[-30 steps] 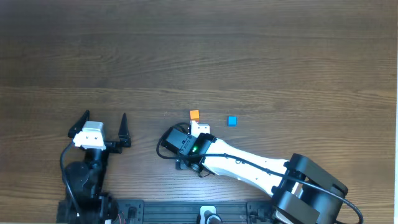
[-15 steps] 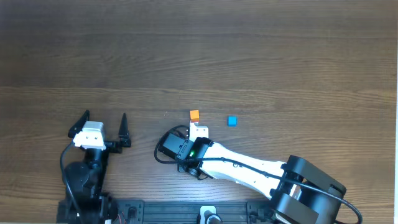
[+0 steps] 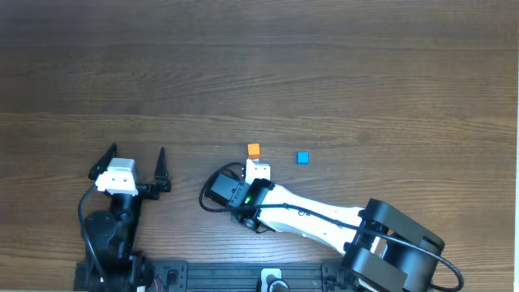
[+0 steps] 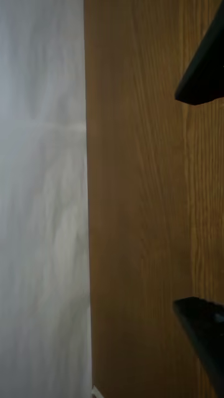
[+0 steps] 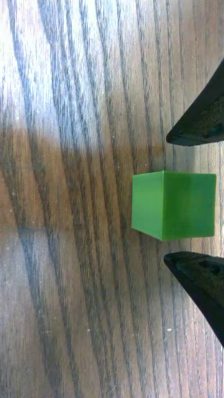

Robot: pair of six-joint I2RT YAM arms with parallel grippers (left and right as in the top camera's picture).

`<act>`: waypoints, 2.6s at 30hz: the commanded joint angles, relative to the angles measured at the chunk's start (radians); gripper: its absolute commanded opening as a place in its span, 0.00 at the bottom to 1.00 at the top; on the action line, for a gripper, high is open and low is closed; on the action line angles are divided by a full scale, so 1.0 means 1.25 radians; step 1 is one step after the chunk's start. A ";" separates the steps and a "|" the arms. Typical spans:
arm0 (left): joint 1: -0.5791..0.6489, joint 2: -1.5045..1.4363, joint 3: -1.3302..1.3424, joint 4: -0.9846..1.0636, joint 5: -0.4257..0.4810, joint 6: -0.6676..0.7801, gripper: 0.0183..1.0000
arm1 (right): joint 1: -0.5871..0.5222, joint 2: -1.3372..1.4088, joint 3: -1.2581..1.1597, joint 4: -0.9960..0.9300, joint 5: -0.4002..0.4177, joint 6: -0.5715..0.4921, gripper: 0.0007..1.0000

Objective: Stack Cubes

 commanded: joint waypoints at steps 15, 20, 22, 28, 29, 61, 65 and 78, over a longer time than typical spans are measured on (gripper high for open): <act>0.005 -0.005 -0.004 -0.001 0.007 0.014 1.00 | 0.008 0.011 0.017 0.006 0.028 0.004 0.27; 0.005 -0.005 -0.004 -0.001 0.007 0.014 1.00 | 0.008 0.011 0.017 0.009 0.028 0.004 0.20; 0.005 -0.005 -0.004 -0.001 0.007 0.014 1.00 | 0.008 0.011 0.017 0.012 0.028 0.004 0.17; 0.005 -0.005 -0.004 -0.001 0.007 0.014 1.00 | 0.008 0.008 0.042 -0.016 0.051 0.004 0.11; 0.005 -0.005 -0.004 0.000 0.008 0.014 1.00 | 0.008 0.004 0.057 -0.037 0.061 0.004 0.10; 0.005 -0.005 -0.004 -0.001 0.007 0.014 1.00 | -0.231 0.092 0.458 -0.315 0.045 -0.282 0.01; 0.005 -0.004 -0.004 -0.001 0.007 0.014 1.00 | -0.233 0.108 0.458 -0.309 0.031 -0.282 0.01; 0.005 -0.005 -0.004 0.000 0.007 0.014 1.00 | -0.233 0.122 0.457 -0.303 0.018 -0.287 0.01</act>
